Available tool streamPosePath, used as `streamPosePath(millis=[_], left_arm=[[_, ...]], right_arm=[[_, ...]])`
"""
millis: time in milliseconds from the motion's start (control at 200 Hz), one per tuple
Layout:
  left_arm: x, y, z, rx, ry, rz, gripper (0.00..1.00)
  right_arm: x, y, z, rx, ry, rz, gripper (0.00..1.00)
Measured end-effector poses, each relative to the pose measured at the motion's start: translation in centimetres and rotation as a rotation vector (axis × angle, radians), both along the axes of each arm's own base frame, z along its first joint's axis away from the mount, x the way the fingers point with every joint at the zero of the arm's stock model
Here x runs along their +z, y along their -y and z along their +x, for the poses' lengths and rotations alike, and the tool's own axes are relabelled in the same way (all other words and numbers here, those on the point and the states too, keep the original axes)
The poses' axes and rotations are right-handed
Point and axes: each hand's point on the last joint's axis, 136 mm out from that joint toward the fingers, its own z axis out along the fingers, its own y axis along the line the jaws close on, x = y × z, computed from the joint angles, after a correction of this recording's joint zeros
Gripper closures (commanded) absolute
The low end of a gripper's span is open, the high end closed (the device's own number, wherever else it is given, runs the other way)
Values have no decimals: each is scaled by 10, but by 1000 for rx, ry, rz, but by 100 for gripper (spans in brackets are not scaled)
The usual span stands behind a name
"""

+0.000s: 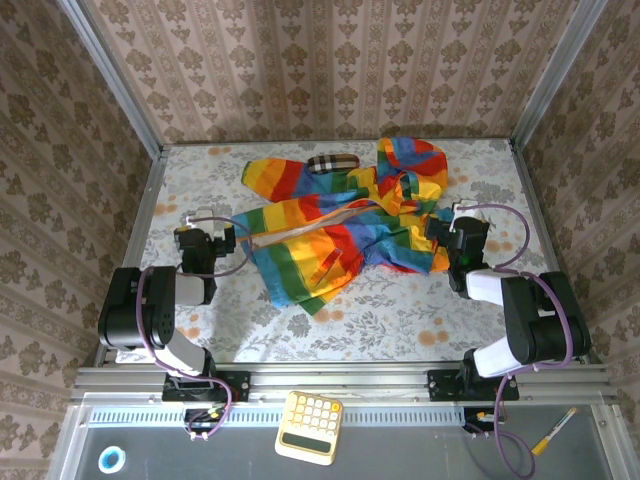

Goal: Zip up the jacket

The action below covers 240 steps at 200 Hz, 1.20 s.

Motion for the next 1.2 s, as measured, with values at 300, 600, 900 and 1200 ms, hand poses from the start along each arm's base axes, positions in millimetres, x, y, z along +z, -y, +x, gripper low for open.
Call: streamPosePath(millis=[300, 600, 900, 1200], left_arm=[[0, 2, 0, -13, -1, -5, 0], [31, 9, 6, -53, -20, -10, 8], [114, 31, 31, -129, -38, -104, 25], [41, 107, 57, -291, -357, -213, 56]], right_arm=[[-4, 0, 0, 2, -33, -4, 0], [39, -6, 14, 5, -91, 44, 0], [38, -87, 19, 162, -256, 93, 1], [-29, -159, 8, 234, -526, 154, 34]])
